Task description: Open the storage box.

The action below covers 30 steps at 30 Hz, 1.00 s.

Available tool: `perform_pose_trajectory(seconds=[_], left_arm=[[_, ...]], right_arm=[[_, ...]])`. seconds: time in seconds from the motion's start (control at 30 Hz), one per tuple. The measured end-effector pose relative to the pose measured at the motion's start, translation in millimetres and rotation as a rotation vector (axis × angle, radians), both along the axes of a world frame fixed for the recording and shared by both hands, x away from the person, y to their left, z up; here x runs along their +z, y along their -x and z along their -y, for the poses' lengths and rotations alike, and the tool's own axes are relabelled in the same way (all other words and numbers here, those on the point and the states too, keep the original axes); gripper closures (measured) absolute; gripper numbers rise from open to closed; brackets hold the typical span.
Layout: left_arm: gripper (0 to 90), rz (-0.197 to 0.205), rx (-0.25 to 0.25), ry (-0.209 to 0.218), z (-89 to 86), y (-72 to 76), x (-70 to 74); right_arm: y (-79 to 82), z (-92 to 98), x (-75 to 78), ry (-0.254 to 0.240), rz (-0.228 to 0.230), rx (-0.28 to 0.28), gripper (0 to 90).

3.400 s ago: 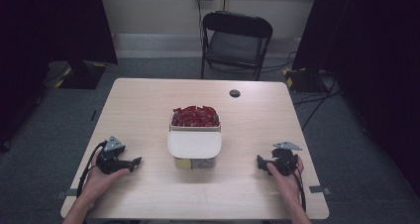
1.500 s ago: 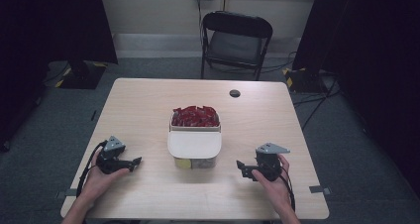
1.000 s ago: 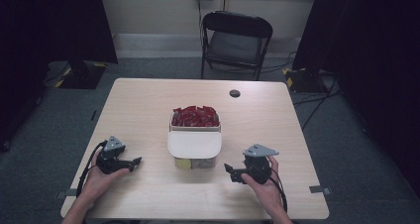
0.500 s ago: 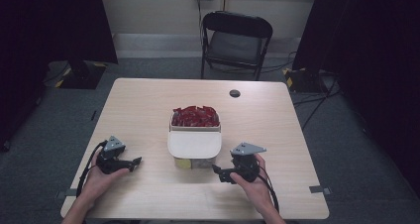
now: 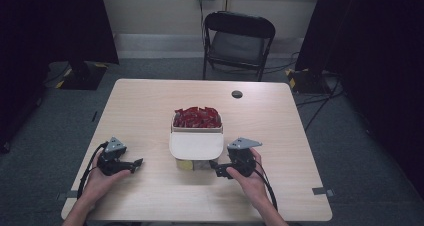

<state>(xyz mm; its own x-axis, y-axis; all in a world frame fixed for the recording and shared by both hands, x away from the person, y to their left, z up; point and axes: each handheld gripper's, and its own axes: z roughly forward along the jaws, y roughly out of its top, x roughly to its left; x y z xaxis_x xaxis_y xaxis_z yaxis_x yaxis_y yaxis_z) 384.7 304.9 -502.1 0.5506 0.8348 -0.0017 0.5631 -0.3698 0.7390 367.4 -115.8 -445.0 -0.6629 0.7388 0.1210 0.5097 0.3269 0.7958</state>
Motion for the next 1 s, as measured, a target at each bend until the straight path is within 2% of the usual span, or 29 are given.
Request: perform_pose_trajectory(seconds=[0.67,1.0], left_arm=[[15.3,0.000,0.000,0.000,0.0,0.0,0.0],[15.3,0.000,0.000,0.000,0.0,0.0,0.0]], right_arm=[[1.7,-0.6,14.9,-0.049,0.024,-0.008,14.5],[0.3,-0.7,16.8,-0.052,0.022,-0.007,14.6]])
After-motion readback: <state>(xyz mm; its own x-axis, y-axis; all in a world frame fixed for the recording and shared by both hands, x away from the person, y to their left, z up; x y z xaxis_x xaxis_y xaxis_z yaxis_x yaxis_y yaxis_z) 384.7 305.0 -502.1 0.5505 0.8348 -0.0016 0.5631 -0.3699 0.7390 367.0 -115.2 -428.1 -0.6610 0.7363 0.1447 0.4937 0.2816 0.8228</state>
